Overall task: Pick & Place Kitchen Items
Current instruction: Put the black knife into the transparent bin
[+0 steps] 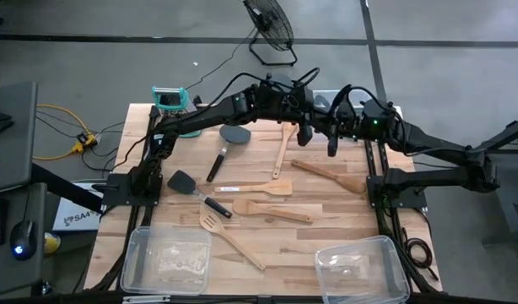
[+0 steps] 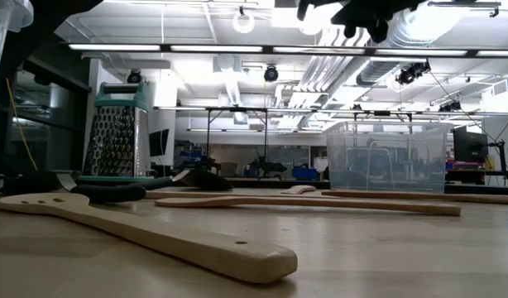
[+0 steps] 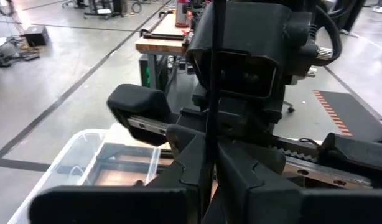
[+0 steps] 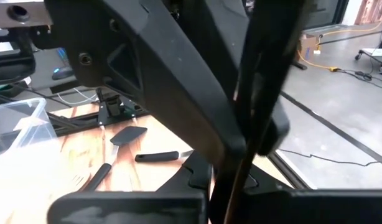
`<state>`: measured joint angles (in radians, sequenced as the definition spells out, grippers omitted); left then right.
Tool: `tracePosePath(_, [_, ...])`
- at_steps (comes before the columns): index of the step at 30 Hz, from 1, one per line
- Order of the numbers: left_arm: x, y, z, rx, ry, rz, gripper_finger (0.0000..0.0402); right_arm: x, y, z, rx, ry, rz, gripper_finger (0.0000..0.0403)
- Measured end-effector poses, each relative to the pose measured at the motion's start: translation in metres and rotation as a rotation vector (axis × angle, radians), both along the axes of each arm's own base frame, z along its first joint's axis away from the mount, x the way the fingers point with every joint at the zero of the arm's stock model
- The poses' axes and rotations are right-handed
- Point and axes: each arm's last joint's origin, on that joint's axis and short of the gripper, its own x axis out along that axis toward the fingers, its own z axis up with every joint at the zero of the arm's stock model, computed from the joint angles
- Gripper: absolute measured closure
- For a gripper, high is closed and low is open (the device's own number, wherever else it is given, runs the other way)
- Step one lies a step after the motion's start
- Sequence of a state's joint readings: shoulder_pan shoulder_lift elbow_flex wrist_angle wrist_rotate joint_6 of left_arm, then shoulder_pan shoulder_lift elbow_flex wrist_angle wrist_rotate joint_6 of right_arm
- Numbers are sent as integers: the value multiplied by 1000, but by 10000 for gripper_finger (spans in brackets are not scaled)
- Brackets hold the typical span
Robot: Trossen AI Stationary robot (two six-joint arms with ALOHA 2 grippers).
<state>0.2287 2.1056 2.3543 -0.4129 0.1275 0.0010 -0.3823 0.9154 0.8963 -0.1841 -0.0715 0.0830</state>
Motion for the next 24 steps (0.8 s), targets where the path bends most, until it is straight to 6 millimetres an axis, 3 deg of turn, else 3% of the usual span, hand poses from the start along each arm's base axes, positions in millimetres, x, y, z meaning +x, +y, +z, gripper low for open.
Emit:
tracePosePath(8, [0,0,-1,3,7,6,394,0,0,-1,4,8,3,401])
tracePosePath(24, [0,1,-2,32,28,33,399,-3,1,-3,9,42,7,400])
